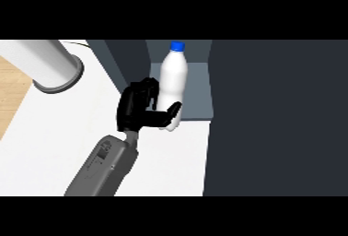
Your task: Pick up the bottled water, place it into the cabinet and close the cabinet
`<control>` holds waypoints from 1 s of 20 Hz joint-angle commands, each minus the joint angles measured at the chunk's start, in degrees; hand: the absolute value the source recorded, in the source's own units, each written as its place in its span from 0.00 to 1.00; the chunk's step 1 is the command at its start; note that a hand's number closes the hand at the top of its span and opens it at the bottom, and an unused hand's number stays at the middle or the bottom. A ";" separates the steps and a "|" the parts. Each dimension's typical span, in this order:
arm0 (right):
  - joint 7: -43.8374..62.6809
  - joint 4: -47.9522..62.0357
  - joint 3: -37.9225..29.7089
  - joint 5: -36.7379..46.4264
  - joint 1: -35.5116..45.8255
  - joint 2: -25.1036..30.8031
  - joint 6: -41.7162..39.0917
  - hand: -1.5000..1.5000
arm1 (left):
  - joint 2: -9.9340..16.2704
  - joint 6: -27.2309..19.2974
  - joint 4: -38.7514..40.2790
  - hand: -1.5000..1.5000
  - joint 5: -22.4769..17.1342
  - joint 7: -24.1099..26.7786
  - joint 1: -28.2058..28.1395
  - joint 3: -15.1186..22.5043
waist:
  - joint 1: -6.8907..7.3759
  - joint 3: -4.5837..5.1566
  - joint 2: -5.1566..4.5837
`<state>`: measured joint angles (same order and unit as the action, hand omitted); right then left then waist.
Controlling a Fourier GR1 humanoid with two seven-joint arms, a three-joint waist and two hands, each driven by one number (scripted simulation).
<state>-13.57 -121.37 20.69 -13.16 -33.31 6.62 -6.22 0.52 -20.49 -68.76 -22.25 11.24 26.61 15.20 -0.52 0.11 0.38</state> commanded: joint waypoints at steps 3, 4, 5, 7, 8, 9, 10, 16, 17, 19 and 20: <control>0.77 -1.42 -0.18 -1.30 -0.56 1.01 -0.73 0.00 | 0.31 -3.49 7.47 1.00 2.88 -4.68 15.29 -1.14 | -1.40 -0.13 -0.58; 1.79 0.18 0.69 0.38 1.63 -0.31 0.86 0.00 | -0.49 -5.94 8.85 1.00 2.88 -2.21 15.65 0.75 | -1.30 -0.11 -0.68; -0.08 0.58 -0.70 -1.02 1.07 0.39 -0.56 0.00 | -0.50 -5.37 13.34 1.00 2.87 -3.17 20.11 -2.21 | -1.79 -0.13 -0.81; 1.11 1.12 0.82 0.51 3.05 -1.09 1.11 0.00 | -0.50 -6.86 20.04 1.00 2.22 -0.52 23.14 -1.23 | -1.62 -0.10 -0.84; 1.57 0.44 -3.76 -4.16 3.28 1.15 -1.08 0.00 | -0.50 -6.37 21.62 1.00 2.42 -0.14 25.48 -2.59 | -1.68 -0.12 -0.89; -0.24 1.71 0.47 1.02 1.91 -0.68 0.86 0.00 | -0.51 -7.29 24.15 1.00 2.70 -0.66 27.73 -2.63 | -1.85 -0.11 -0.84; -0.91 1.12 -0.56 -1.81 0.84 0.56 -1.30 0.00 | -0.51 -6.53 28.74 1.00 2.55 3.18 27.99 -3.26 | -2.34 -0.11 -1.01; 2.77 -0.04 -0.23 -1.57 3.16 -0.35 1.07 0.00 | 0.57 -5.24 42.29 1.00 4.17 4.29 36.22 -7.12 | -1.83 -0.10 -1.10; 0.15 1.70 0.88 -1.24 2.25 -0.14 -0.71 0.00 | -0.50 -8.46 44.84 1.00 4.70 6.49 36.82 -6.37 | -2.91 -0.12 -1.38; 0.96 1.50 -1.02 -1.29 2.97 0.65 -0.23 0.00 | -0.50 -7.29 47.96 1.00 4.40 10.01 37.35 -8.00 | -2.98 -0.09 -1.52; 0.22 2.94 -0.61 -1.61 3.62 -0.07 -0.46 0.00 | -0.50 -6.86 48.73 1.00 4.21 10.82 37.30 -7.95 | -2.46 -0.10 -1.31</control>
<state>-13.30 -119.55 19.96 -14.81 -30.70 6.76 -6.61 0.25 -27.14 -26.27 -18.20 18.24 61.53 8.61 -2.93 0.00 -0.86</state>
